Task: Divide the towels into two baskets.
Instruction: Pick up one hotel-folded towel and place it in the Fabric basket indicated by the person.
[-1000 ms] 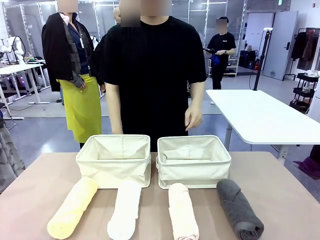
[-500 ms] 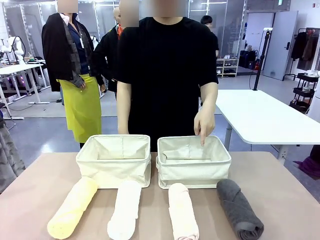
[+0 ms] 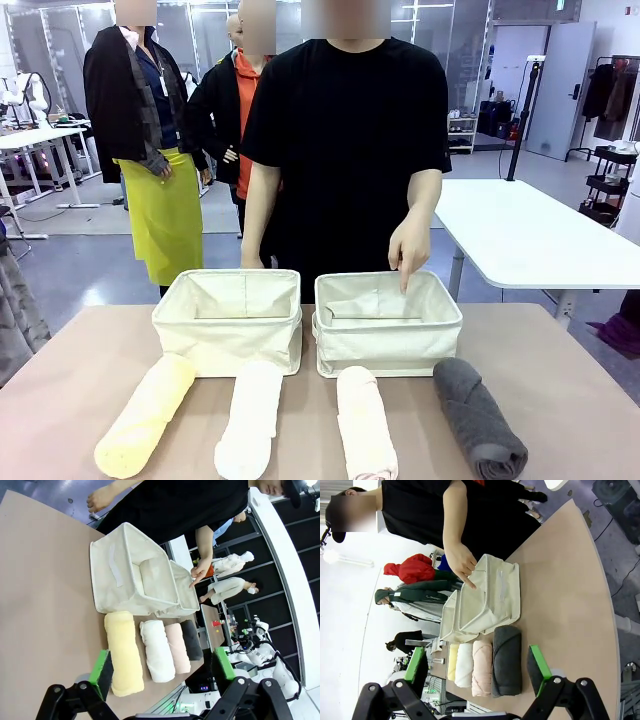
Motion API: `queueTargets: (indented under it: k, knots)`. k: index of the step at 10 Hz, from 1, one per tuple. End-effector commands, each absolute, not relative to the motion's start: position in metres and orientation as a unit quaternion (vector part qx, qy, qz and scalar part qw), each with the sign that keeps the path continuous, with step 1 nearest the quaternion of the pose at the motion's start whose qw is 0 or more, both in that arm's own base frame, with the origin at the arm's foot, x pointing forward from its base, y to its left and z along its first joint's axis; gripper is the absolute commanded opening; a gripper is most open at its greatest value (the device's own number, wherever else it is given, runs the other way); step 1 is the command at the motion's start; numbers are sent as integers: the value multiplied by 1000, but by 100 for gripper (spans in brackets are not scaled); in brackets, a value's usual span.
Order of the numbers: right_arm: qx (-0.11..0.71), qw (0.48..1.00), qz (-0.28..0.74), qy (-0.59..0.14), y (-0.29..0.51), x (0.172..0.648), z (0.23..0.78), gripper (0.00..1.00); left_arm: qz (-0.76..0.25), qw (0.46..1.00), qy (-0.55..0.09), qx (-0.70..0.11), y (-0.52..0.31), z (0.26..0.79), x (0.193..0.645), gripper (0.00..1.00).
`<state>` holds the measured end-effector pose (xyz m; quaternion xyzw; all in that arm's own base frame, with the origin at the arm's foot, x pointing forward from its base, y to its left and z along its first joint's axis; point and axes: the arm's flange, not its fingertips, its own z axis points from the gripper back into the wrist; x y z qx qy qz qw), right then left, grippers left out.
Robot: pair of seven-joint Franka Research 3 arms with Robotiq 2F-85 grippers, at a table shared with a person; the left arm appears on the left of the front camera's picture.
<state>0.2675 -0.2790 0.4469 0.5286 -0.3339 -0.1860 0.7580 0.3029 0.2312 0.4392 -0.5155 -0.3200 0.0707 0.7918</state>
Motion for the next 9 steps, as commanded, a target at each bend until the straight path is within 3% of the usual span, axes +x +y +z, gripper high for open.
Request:
queueTargets:
  k: [1, 3, 5, 9]
  knots:
    - [531, 757, -181, -336, -281, 266, 448, 100, 69, 785, -325, -522, 234, 442, 303, 100]
    - [529, 758, -186, -334, -279, 268, 447, 100, 69, 785, -325, -522, 234, 442, 303, 100]
    - [472, 825, -100, -295, -225, 291, 468, 100, 69, 785, -325, -522, 234, 442, 303, 100]
    - [385, 900, -35, -203, -101, 347, 483, 100, 69, 785, -325, -522, 234, 442, 303, 100]
